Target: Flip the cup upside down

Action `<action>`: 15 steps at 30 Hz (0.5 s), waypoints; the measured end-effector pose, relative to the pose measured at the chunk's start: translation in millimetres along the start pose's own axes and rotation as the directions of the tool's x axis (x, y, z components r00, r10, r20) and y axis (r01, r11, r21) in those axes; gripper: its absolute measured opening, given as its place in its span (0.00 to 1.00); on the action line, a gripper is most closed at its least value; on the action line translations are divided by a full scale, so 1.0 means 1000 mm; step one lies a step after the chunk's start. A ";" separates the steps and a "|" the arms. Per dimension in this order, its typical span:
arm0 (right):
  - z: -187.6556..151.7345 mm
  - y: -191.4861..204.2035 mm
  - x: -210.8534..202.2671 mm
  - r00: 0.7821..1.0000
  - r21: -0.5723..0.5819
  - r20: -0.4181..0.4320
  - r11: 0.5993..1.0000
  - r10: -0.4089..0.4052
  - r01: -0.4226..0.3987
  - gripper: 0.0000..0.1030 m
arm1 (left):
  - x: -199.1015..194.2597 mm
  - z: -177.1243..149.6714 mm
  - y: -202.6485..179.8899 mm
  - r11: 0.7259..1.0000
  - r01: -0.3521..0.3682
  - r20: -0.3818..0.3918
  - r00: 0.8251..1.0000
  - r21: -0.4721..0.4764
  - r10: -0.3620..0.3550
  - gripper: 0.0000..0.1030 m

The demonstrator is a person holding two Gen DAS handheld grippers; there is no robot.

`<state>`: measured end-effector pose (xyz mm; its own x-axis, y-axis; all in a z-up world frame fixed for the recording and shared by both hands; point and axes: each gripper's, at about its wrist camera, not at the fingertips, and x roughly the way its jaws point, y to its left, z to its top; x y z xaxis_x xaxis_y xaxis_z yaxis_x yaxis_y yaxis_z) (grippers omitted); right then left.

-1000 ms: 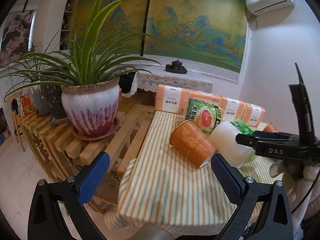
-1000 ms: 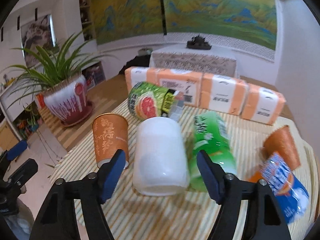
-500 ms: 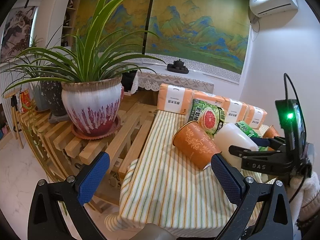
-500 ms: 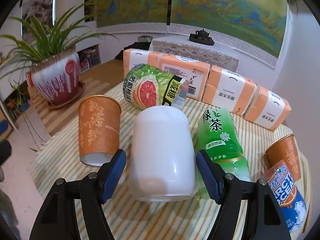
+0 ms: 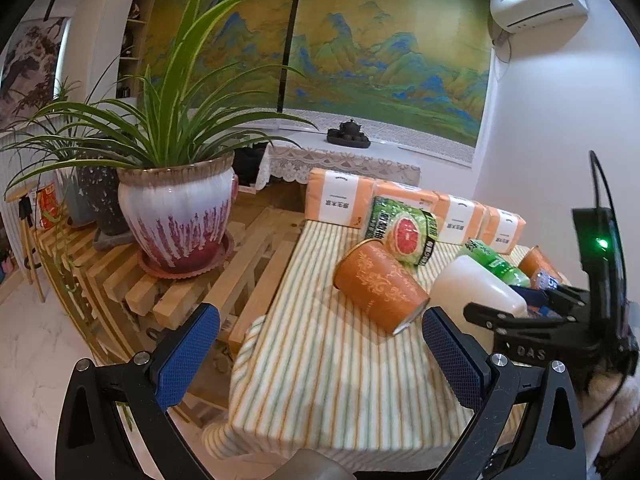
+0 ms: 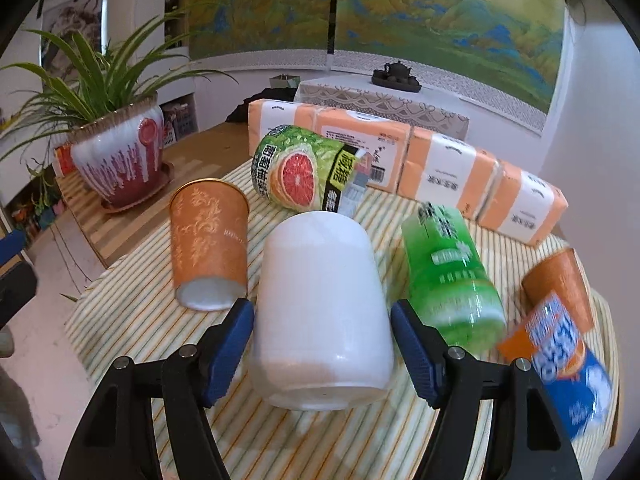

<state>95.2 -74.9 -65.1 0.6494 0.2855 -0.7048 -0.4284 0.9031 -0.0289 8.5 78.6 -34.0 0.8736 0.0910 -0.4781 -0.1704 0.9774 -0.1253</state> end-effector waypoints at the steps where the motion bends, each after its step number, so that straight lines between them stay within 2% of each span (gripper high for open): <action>1: -0.005 0.000 -0.004 1.000 0.009 0.002 1.000 -0.002 0.002 0.65 | -0.001 -0.001 -0.002 1.000 0.005 -0.001 1.000 0.005 -0.005 1.00; 8: -0.033 0.000 -0.030 0.999 0.070 0.005 0.997 -0.040 0.040 0.65 | -0.004 -0.007 -0.014 0.999 0.032 -0.006 0.999 0.026 -0.031 1.00; 15: -0.041 0.004 -0.038 0.999 0.067 0.019 0.997 -0.033 0.031 0.66 | -0.007 -0.012 -0.026 0.998 0.041 -0.011 0.999 0.052 -0.040 1.00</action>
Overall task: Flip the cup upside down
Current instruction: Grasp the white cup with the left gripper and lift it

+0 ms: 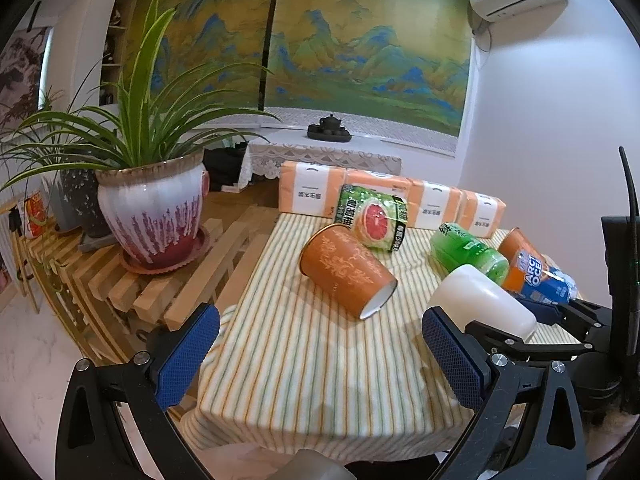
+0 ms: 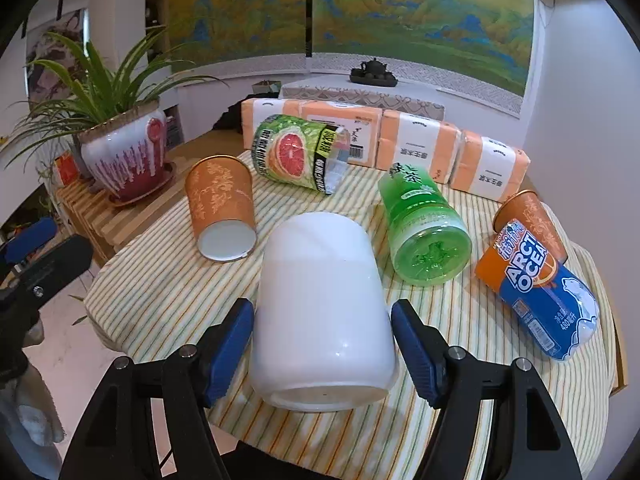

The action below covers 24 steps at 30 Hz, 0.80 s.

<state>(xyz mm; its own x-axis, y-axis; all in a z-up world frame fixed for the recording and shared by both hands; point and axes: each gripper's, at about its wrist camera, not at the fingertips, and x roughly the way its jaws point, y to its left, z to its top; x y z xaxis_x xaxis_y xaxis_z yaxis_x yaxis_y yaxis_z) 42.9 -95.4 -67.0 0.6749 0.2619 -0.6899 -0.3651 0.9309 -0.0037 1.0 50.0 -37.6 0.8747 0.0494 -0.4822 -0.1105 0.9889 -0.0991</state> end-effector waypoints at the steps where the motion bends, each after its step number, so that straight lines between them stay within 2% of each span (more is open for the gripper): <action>1: -0.001 0.000 -0.002 1.000 0.002 0.005 1.000 0.000 0.000 0.66 | -0.001 0.000 -0.002 1.000 0.000 0.001 1.000 0.001 0.000 1.00; 9: -0.005 -0.016 -0.037 0.995 0.072 0.090 0.996 0.047 -0.054 0.70 | -0.007 -0.004 -0.019 1.000 -0.004 0.018 1.000 0.029 0.003 1.00; 13: -0.016 -0.035 -0.061 0.990 0.125 0.134 0.990 0.049 -0.066 0.70 | -0.007 -0.013 -0.039 0.999 0.025 0.004 1.000 0.042 -0.025 1.00; 19: -0.042 -0.066 -0.089 0.983 0.220 0.181 0.973 0.029 -0.069 0.71 | -0.005 -0.032 -0.088 0.992 0.100 -0.012 0.995 0.081 -0.099 1.00; 24: -0.069 -0.092 -0.105 0.980 0.290 0.194 0.957 -0.031 -0.027 0.71 | 0.007 -0.043 -0.126 0.987 0.134 -0.036 0.991 0.092 -0.131 1.00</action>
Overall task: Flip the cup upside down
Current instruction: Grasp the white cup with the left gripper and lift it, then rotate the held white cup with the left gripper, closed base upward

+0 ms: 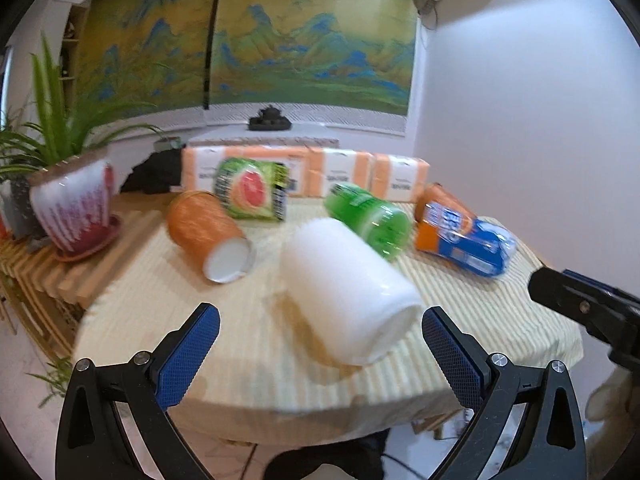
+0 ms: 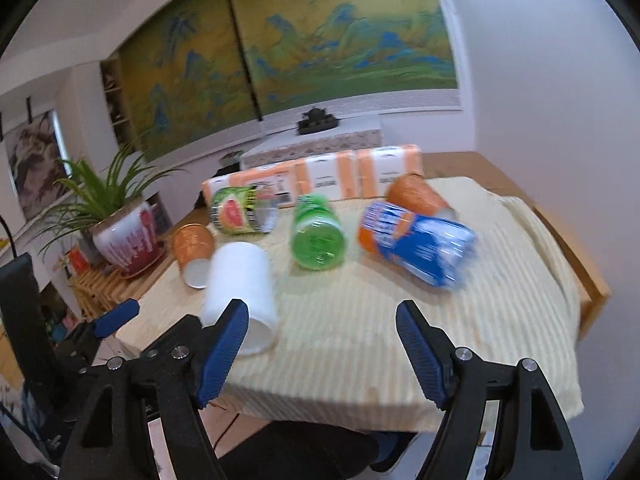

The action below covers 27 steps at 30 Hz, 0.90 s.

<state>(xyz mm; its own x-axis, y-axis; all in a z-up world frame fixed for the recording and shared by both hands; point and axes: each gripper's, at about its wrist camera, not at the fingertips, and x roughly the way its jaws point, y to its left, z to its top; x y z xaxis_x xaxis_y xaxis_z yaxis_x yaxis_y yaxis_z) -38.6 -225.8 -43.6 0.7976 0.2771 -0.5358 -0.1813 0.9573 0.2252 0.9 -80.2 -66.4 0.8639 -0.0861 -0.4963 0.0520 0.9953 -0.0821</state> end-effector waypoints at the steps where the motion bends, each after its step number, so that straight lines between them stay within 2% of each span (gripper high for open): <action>1: -0.003 -0.005 -0.003 1.000 0.007 0.001 1.000 -0.009 0.009 0.71 | 0.004 -0.001 -0.006 1.000 -0.003 -0.005 1.000 0.002 0.003 1.00; 5: -0.013 -0.021 -0.013 0.999 0.029 0.009 0.999 -0.046 0.045 0.74 | 0.018 -0.003 -0.019 1.000 -0.010 -0.026 1.000 -0.012 0.010 1.00; 14: -0.025 -0.041 -0.017 0.997 0.070 0.000 0.995 -0.074 0.073 0.75 | 0.032 -0.003 -0.016 0.996 -0.056 -0.018 0.998 -0.076 0.055 1.00; 27: -0.026 -0.040 -0.017 0.998 0.077 0.002 0.995 -0.069 0.068 0.75 | 0.041 -0.004 -0.025 0.994 -0.094 -0.002 0.996 -0.056 0.094 1.00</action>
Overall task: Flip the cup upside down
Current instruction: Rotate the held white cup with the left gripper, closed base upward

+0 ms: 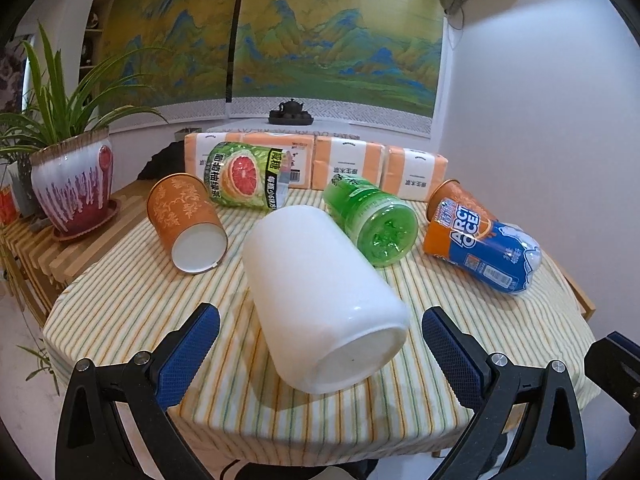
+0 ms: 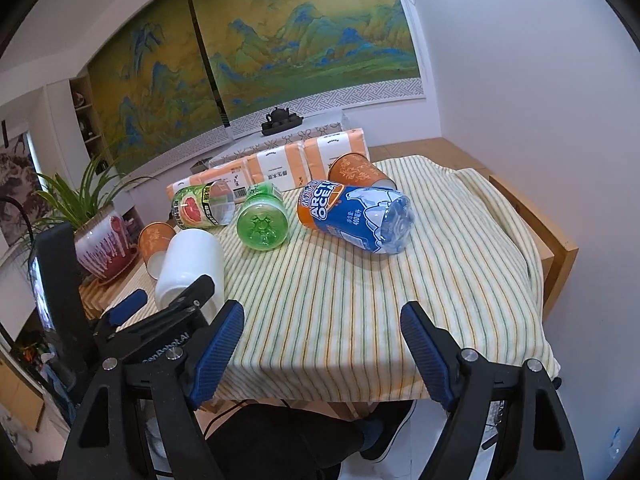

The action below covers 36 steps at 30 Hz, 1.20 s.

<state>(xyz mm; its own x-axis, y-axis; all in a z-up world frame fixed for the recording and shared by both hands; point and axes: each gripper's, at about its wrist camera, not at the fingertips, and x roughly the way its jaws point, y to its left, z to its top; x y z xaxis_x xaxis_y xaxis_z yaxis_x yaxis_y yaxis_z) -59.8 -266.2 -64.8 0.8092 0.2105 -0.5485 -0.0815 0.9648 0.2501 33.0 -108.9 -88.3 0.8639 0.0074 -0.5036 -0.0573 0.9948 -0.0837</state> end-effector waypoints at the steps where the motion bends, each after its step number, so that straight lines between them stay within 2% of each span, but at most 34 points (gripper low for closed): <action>1: 0.000 0.000 0.000 1.000 0.001 -0.001 1.000 0.001 -0.001 0.75 | 0.000 0.000 -0.001 1.000 -0.002 0.001 1.000 0.005 0.002 1.00; 6: 0.000 0.001 0.000 1.000 0.003 -0.002 1.000 0.002 -0.002 0.75 | 0.001 -0.003 -0.004 1.000 0.004 0.011 1.000 0.015 -0.004 0.97; 7: 0.000 0.001 0.000 1.000 0.004 -0.002 1.000 0.001 -0.001 0.75 | 0.001 -0.003 -0.004 1.000 0.004 0.014 1.000 0.018 -0.004 0.95; 9: 0.001 0.002 0.002 1.000 0.006 -0.004 1.000 0.001 -0.001 0.75 | 0.001 -0.004 -0.004 1.000 -0.006 0.019 1.000 0.024 0.005 0.83; 12: 0.001 0.003 0.004 1.000 0.009 -0.006 1.000 0.005 -0.005 0.75 | 0.001 -0.005 -0.005 0.999 0.010 0.015 1.000 0.032 -0.010 0.80; 24: 0.003 0.005 0.013 1.000 0.021 -0.017 1.000 0.010 -0.010 0.75 | -0.007 -0.013 0.003 0.996 0.056 0.052 0.997 0.071 -0.060 0.79; 36: 0.003 0.011 0.018 0.999 0.030 -0.023 0.999 0.027 -0.026 0.75 | -0.021 -0.006 0.011 0.988 0.096 0.082 0.991 0.118 -0.106 0.79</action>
<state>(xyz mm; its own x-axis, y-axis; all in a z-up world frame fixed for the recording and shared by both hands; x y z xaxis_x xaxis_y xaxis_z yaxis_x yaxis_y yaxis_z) -44.7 -252.5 -69.5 0.7931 0.2399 -0.5598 -0.0852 0.9538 0.2881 10.7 -99.0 -83.9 0.9030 -0.0900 -0.4200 0.0857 0.9959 -0.0293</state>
